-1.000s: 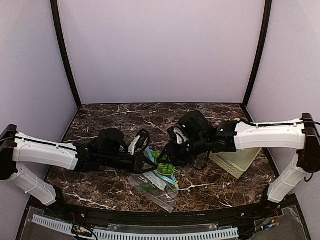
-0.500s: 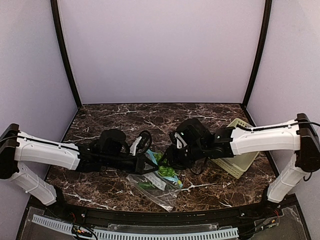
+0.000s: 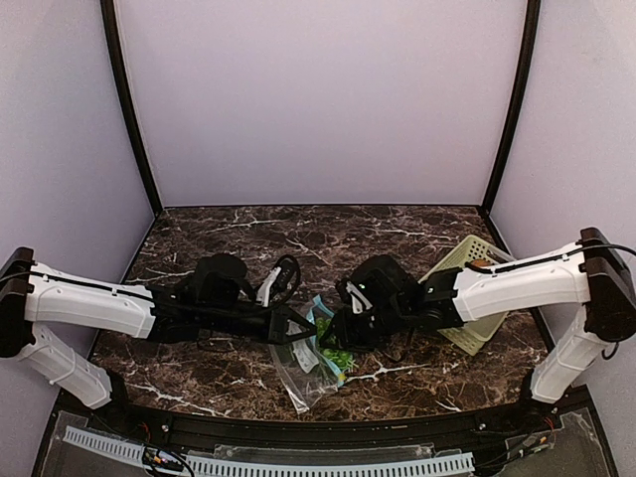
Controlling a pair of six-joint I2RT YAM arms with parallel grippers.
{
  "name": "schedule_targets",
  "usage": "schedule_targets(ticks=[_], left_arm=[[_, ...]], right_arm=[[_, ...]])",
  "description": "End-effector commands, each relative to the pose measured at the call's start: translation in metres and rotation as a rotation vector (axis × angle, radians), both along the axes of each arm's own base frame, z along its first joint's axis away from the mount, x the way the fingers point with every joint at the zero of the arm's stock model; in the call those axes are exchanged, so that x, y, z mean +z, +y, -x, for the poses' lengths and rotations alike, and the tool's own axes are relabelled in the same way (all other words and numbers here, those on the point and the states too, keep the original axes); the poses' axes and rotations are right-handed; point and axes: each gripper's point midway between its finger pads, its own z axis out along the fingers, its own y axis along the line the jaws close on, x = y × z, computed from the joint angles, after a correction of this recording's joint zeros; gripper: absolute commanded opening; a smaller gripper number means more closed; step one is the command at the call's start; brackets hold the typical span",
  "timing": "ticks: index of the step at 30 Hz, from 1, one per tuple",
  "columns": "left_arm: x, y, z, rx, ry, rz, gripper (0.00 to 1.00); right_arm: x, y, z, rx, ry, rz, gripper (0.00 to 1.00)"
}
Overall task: Place the food in the zip-top bag and seal the zipper
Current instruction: Place the fake fruit in the zipper food storage bag.
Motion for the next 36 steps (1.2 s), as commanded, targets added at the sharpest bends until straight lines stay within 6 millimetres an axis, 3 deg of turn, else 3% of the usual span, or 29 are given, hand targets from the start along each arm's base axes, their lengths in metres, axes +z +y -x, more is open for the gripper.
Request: schedule_targets(ticks=[1, 11, 21, 24, 30, 36], left_arm=[[0.017, -0.007, 0.001, -0.021, -0.027, 0.06, 0.01], [0.018, -0.008, 0.007, -0.056, -0.008, 0.069, 0.01], [0.015, -0.007, 0.005, -0.039, -0.001, 0.062, 0.01], [0.019, -0.01, 0.002, -0.028, -0.004, 0.08, 0.01], [0.029, -0.007, -0.008, 0.037, -0.025, 0.095, 0.01], [0.032, 0.002, -0.017, 0.114, -0.028, 0.097, 0.01]], right_arm=[[0.008, 0.02, -0.003, 0.018, -0.031, -0.067, 0.32], [0.025, 0.045, -0.035, -0.082, -0.086, -0.097, 0.29], [0.048, 0.048, -0.045, -0.186, -0.079, -0.269, 0.26], [0.044, 0.046, -0.045, -0.202, -0.09, -0.313, 0.26], [0.024, 0.047, -0.036, -0.166, -0.125, -0.222, 0.31], [0.022, 0.043, -0.03, -0.16, -0.146, -0.184, 0.46]])
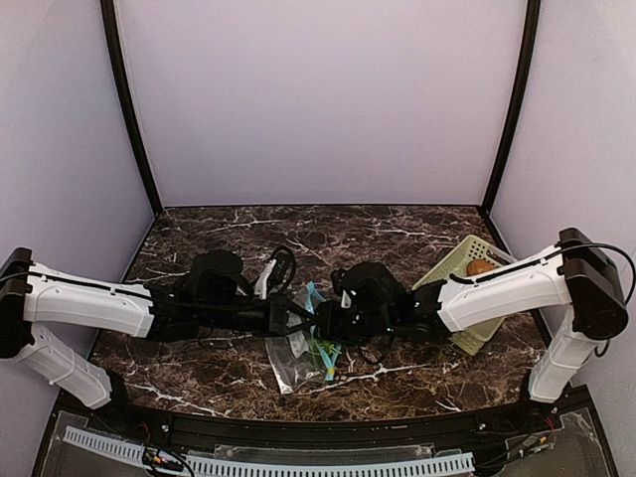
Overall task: Place the food in the zip-top bag and seal the zipper
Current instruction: Place the fake fruit in the zipper food storage bag.
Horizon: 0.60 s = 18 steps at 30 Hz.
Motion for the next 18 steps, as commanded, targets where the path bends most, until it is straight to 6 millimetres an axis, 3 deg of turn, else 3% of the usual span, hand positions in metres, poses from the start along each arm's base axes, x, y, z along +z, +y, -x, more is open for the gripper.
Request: schedule_targets(ticks=[1, 11, 18], left_arm=[[0.017, 0.006, -0.007, 0.067, -0.022, 0.044, 0.01], [0.003, 0.016, -0.01, 0.105, 0.007, 0.023, 0.01], [-0.001, 0.018, -0.009, 0.106, 0.013, 0.018, 0.01]], right_arm=[[0.014, 0.005, 0.002, 0.001, -0.043, -0.027, 0.5], [0.027, -0.019, 0.014, 0.026, -0.065, 0.04, 0.66], [0.02, -0.059, 0.017, -0.051, -0.069, 0.119, 0.66]])
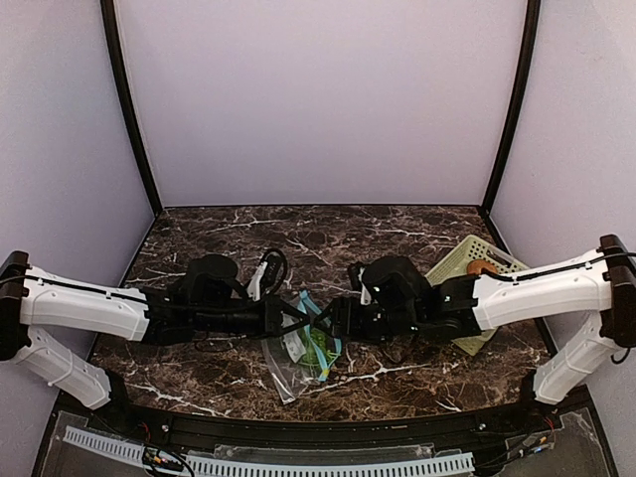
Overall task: Place the food in the zip-top bag and seal the zipper
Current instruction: Place the fake fruit in the zipper food storage bag, then adjust both arms in the bin at the center of the board.
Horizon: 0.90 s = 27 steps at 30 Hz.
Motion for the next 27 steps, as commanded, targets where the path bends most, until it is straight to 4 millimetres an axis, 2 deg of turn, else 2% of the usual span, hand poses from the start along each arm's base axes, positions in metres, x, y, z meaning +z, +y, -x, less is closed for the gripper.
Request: schedule_targets(ticks=[1, 6, 12, 18, 27], left_arm=[[0.007, 0.005, -0.002, 0.017, -0.018, 0.027, 0.01], [0.006, 0.005, -0.001, 0.014, -0.012, 0.024, 0.01], [0.005, 0.007, 0.0, 0.016, -0.008, 0.021, 0.01], [0.006, 0.01, 0.0, 0.022, -0.01, 0.018, 0.01], [0.006, 0.011, 0.001, 0.02, -0.009, 0.014, 0.01]], right_arm=[[-0.01, -0.032, 0.004, -0.053, -0.015, 0.079, 0.66], [-0.029, -0.043, 0.012, -0.034, 0.034, 0.118, 0.61], [-0.046, -0.039, 0.011, 0.013, 0.084, 0.143, 0.47], [-0.041, -0.026, 0.006, 0.074, 0.07, 0.112, 0.4], [-0.049, -0.008, 0.004, 0.128, 0.088, 0.103, 0.32]])
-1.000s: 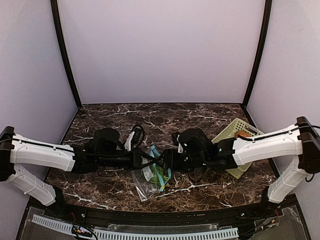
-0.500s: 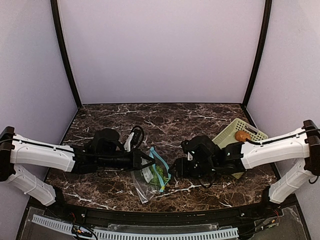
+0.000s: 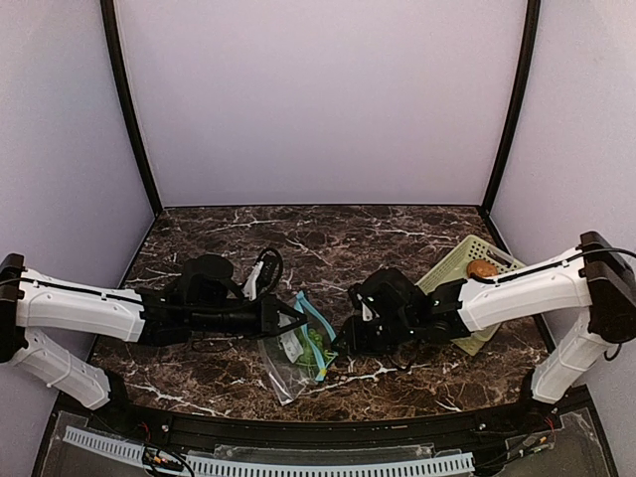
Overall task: Place the food in the zip-top bag and seal the zipper
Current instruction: Adjust both arms in the bin at the center of the board.
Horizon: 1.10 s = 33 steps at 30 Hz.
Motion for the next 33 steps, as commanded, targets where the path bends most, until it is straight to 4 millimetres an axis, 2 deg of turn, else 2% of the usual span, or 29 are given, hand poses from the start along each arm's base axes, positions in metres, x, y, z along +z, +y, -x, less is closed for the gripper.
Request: schedule_targets(ticks=[1, 6, 10, 12, 19, 21, 24, 27, 28, 30, 33], left_arm=[[0.005, 0.006, 0.0, 0.011, -0.014, 0.009, 0.01], [0.004, 0.007, 0.0, 0.013, -0.015, 0.001, 0.01], [0.002, 0.008, 0.0, 0.017, -0.012, 0.0, 0.01], [0.002, 0.01, 0.0, 0.024, -0.012, 0.0, 0.01], [0.0, 0.033, -0.005, 0.096, -0.034, -0.052, 0.01], [0.003, 0.038, -0.006, 0.108, -0.046, -0.056, 0.01], [0.004, 0.038, -0.008, 0.108, -0.053, -0.072, 0.01], [-0.004, 0.035, -0.008, 0.092, -0.036, -0.114, 0.01], [0.0, 0.031, -0.01, 0.084, -0.042, -0.114, 0.01], [0.007, 0.024, -0.012, 0.061, -0.054, -0.115, 0.01], [0.028, 0.011, -0.018, 0.036, -0.103, -0.104, 0.01]], right_arm=[[0.01, 0.019, -0.006, 0.042, -0.014, -0.049, 0.31], [0.01, 0.029, -0.007, 0.067, -0.01, -0.06, 0.21], [0.018, 0.035, -0.005, 0.098, -0.005, -0.073, 0.0], [0.029, 0.034, -0.006, 0.096, -0.016, -0.076, 0.0], [0.104, 0.024, -0.009, 0.132, -0.147, -0.09, 0.0], [0.118, 0.022, -0.007, 0.148, -0.164, -0.098, 0.0], [0.121, 0.019, -0.005, 0.143, -0.188, -0.048, 0.0], [0.106, 0.019, -0.005, 0.148, -0.162, 0.007, 0.0], [0.105, 0.021, -0.005, 0.157, -0.155, 0.018, 0.0], [0.114, 0.028, -0.004, 0.184, -0.168, 0.021, 0.0], [0.136, 0.031, -0.006, 0.192, -0.227, 0.014, 0.0]])
